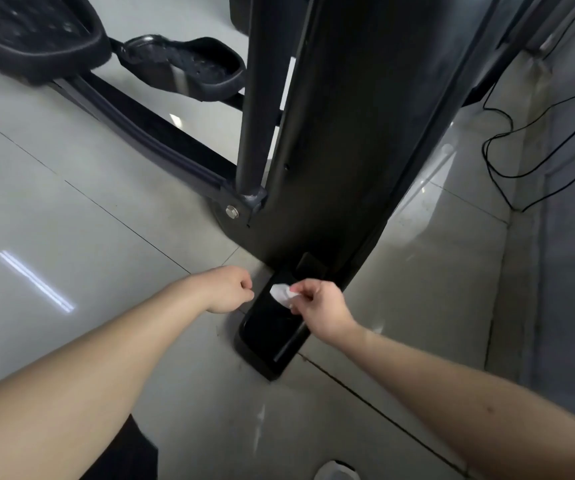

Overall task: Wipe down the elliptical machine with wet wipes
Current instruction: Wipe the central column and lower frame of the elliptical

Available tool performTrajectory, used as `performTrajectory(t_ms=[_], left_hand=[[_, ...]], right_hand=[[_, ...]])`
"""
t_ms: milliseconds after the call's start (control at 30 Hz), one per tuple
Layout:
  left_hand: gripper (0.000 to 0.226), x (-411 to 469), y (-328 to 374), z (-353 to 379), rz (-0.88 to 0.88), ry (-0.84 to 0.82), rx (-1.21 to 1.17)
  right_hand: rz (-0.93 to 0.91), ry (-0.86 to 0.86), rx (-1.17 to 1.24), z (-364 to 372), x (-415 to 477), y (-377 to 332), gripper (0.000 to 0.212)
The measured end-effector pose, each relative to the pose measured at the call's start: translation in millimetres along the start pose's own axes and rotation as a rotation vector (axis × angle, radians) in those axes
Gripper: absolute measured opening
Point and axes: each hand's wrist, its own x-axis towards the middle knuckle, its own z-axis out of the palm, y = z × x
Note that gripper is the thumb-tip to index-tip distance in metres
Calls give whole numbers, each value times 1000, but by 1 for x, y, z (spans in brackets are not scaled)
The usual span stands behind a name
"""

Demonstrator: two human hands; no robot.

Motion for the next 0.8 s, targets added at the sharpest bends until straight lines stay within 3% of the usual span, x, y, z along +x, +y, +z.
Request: performTrajectory(t_ms=[200,333,433,567,700,800], left_hand=[[14,-46,33,-64,72,134,-109],[4,-81,55,-108,103,293,-170],[15,-100,70,-137,95,428,-237],[39,-114,84,-155,100,539,-298],[21,-118,87,-155,159,555,-348],[30,-118,80,-150,194,531,-404]], right_hand=[[128,28,272,-57,-9,-93,11],[57,128,252,-76,-21,-158,20],[1,247,324,-88,-21,-200,20],[-40,341,429,-88,-19,-241,6],[-137,180,476,-74,-29,-261,19],[-206,166,387,-58,-30,-251,25]])
